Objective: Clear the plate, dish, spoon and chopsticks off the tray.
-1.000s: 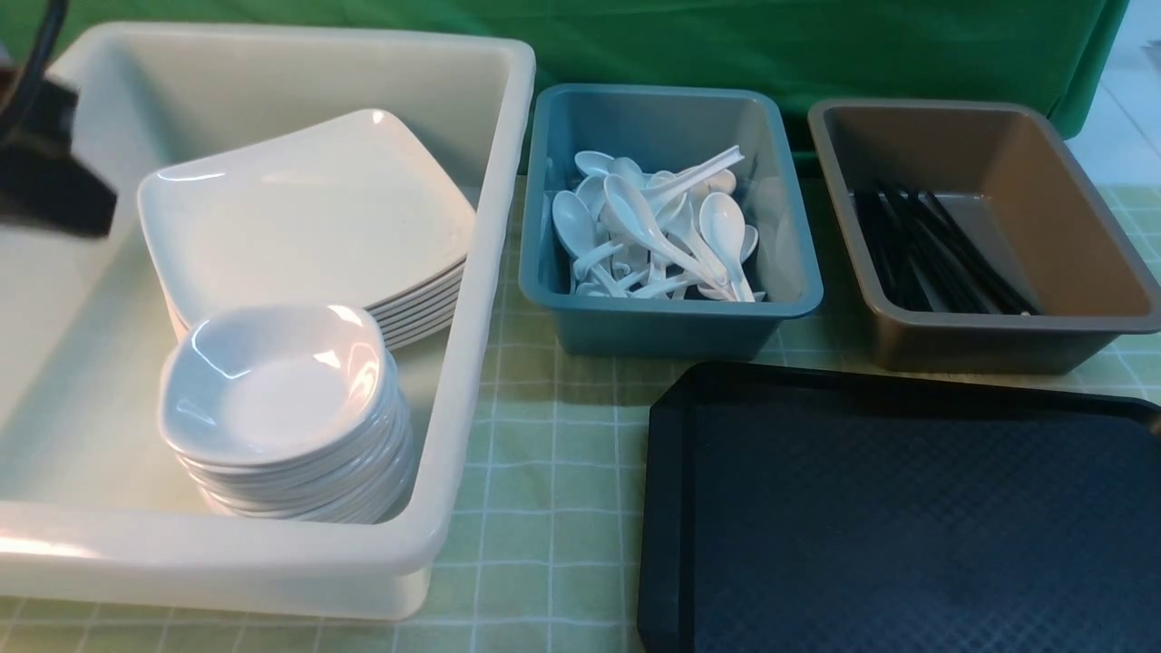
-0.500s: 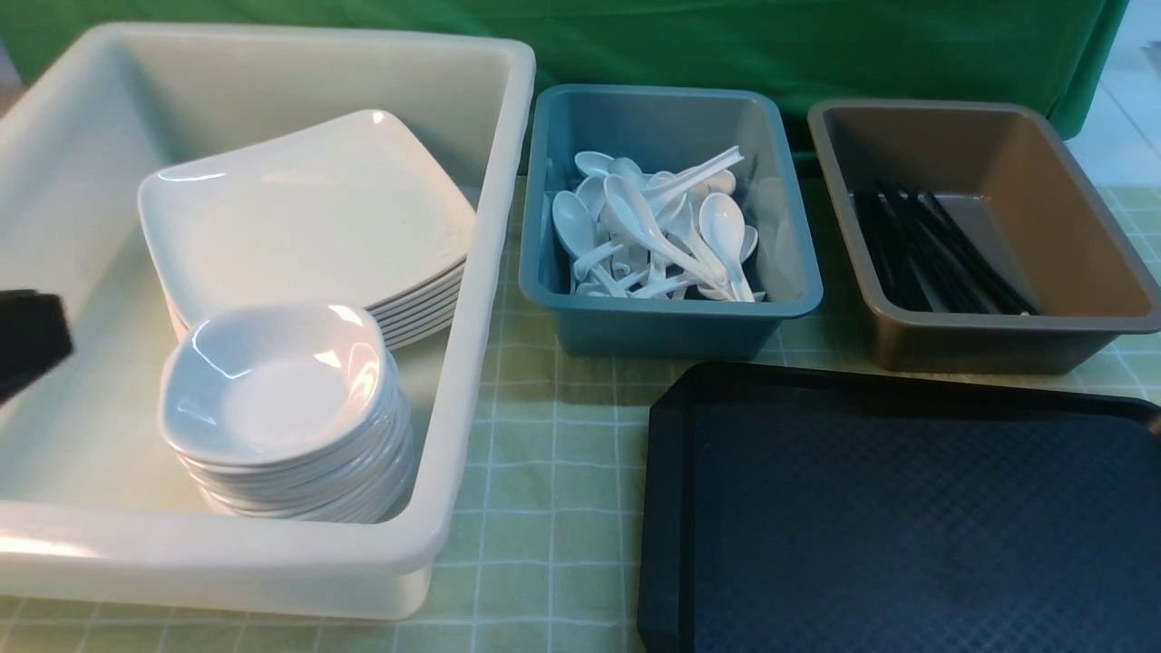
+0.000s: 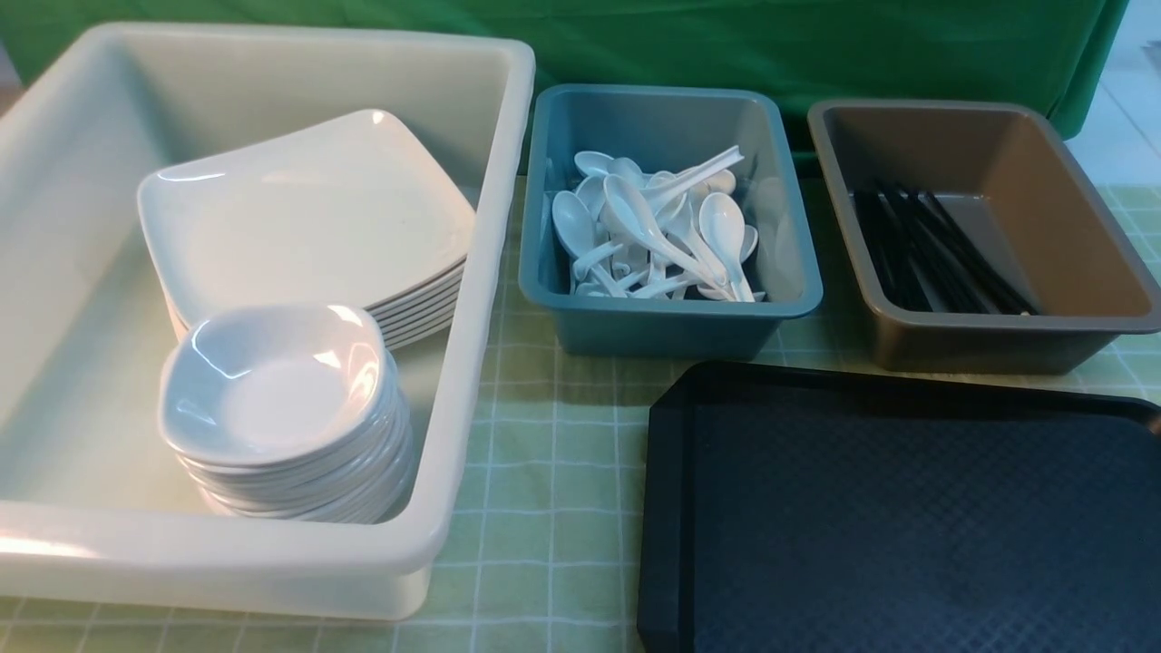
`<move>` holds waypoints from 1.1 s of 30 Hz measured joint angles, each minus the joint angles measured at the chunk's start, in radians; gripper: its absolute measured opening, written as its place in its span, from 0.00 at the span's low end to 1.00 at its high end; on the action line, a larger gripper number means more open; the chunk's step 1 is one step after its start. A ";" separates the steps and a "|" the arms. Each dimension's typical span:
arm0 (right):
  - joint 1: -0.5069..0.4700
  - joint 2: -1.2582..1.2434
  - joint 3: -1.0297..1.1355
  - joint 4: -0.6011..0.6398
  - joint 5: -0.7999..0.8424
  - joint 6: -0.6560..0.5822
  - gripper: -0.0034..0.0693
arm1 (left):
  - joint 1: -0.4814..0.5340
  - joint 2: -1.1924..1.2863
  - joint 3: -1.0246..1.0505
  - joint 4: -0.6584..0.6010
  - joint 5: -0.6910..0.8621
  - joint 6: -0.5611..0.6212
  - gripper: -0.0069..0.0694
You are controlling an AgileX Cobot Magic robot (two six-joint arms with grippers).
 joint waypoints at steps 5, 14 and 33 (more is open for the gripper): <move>0.000 0.000 0.000 0.000 0.000 0.001 0.35 | 0.000 -0.003 0.122 0.034 -0.196 -0.008 0.08; 0.000 0.000 0.000 0.000 0.000 0.001 0.37 | -0.018 -0.241 0.605 0.213 -0.461 -0.220 0.08; 0.000 0.000 0.000 0.000 0.001 0.001 0.38 | -0.060 -0.372 0.764 0.367 -0.459 -0.431 0.08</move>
